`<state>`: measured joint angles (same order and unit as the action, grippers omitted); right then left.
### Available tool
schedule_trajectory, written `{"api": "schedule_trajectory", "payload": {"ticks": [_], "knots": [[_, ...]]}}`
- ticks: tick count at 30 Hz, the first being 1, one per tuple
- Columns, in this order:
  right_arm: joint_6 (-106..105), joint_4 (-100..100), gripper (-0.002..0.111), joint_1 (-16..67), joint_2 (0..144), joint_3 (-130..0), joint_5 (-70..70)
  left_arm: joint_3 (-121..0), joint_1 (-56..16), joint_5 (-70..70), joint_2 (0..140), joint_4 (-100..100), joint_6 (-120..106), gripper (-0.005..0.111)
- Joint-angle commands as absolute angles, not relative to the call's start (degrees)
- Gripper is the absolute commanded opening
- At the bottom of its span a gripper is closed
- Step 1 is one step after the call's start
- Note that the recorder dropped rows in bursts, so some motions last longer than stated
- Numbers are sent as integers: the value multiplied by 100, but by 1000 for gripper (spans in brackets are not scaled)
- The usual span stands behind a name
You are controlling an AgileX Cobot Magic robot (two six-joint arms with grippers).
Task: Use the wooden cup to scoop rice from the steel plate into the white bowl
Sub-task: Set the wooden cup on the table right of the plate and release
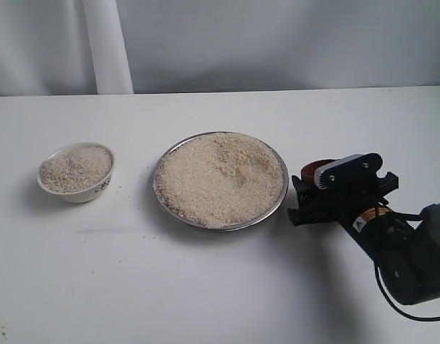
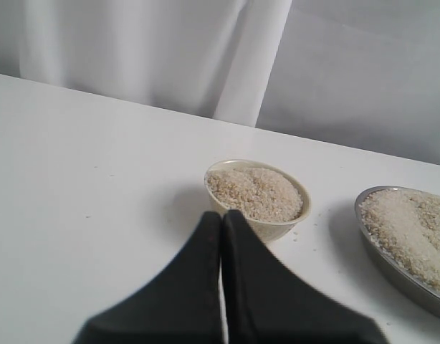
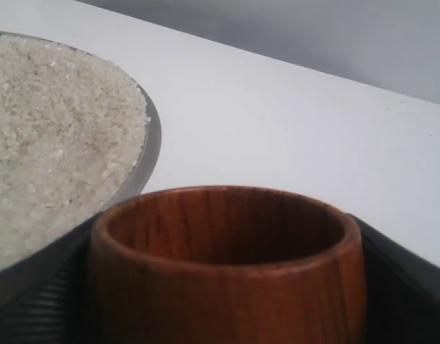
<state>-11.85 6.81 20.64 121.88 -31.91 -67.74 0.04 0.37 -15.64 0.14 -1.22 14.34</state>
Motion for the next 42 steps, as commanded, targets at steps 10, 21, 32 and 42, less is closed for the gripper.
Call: {"api": "schedule_trajectory", "payload": {"ticks": [10,21,32,42], "knots": [[-1363,684,0,2049,12219,-3214,-6824,0,0,-1523,0,-102,1455,0],[-1560,635,86,2060,12219,-3214,-6824,0,0,-1523,0,-102,1455,0],[-1466,801,87,2060,11460,-2870,-6948,0,0,-1523,0,-102,1455,0],[-1419,580,87,2060,9754,-2261,-6808,0,0,-1523,0,-102,1455,0]]}}
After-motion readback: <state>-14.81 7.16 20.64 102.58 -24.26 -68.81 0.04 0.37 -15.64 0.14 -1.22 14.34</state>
